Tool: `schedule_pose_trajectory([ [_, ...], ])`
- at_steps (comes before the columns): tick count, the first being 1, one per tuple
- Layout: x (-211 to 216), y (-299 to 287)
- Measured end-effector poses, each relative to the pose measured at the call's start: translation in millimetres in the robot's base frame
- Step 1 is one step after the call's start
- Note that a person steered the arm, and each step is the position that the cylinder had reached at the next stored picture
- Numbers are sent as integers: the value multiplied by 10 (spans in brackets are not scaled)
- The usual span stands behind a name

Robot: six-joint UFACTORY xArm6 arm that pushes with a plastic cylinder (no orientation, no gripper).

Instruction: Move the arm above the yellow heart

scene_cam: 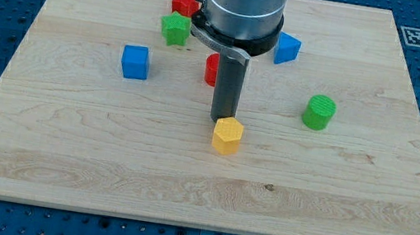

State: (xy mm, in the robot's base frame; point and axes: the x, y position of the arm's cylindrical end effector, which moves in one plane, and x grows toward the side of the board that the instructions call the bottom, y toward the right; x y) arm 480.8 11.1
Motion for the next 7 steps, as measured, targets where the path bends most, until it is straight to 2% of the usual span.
schedule_pose_trajectory([
  [3, -437, 294],
  [5, -1145, 390],
  [7, -2052, 390],
])
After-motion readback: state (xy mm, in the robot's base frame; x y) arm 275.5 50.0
